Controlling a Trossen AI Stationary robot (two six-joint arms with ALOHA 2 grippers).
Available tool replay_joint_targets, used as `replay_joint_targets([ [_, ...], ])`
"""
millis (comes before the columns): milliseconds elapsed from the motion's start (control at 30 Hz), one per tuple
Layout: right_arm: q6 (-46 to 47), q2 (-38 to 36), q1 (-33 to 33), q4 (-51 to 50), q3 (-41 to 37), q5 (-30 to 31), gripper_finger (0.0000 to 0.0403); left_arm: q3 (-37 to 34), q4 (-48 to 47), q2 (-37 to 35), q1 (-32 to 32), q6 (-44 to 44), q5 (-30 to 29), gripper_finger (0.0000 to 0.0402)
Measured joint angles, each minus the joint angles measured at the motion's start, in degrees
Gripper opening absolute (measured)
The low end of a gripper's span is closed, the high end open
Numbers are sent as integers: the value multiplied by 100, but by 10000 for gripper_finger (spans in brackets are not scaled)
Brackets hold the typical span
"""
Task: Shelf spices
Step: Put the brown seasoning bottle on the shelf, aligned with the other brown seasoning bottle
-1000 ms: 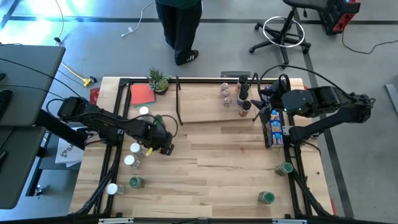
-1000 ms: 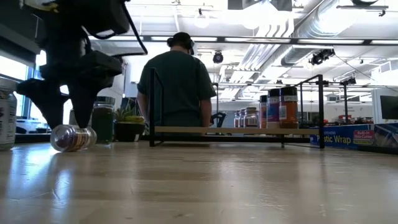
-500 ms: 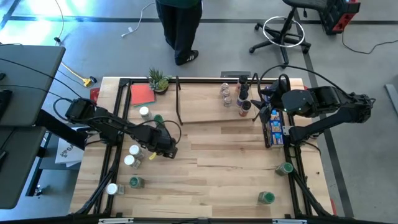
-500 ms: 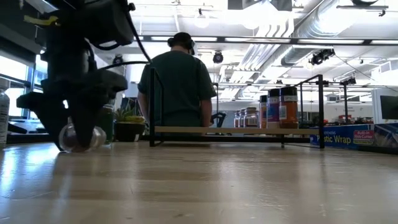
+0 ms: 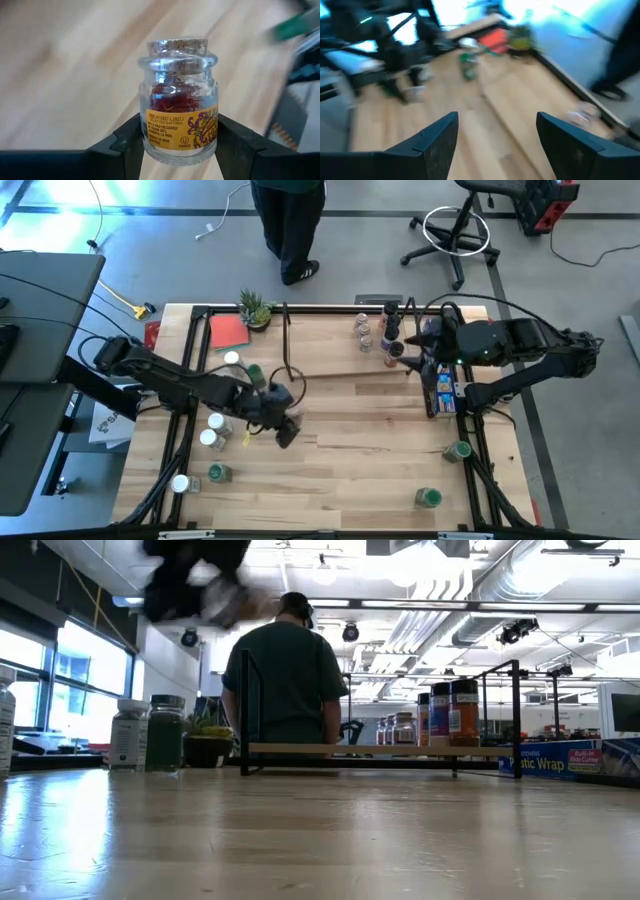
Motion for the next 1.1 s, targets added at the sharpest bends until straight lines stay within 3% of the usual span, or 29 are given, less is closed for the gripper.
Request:
replay_joint_targets([
  [267,-583,344,-123,828,0,-1070,263,1376,1445,481,813,1776,-910,182],
  [533,-182,984,-492,2059,0,-1037,263,2378,2312,839,1187,3386,-990,182],
  [767,-299,1303,-631,3150,0,-1119,263,2606,2363,844,1221,3830,-1035,182],
  [1100,-399,1448,-713,3459,0,-1387,261,2606,1974,847,1215,3732,-1081,182],
])
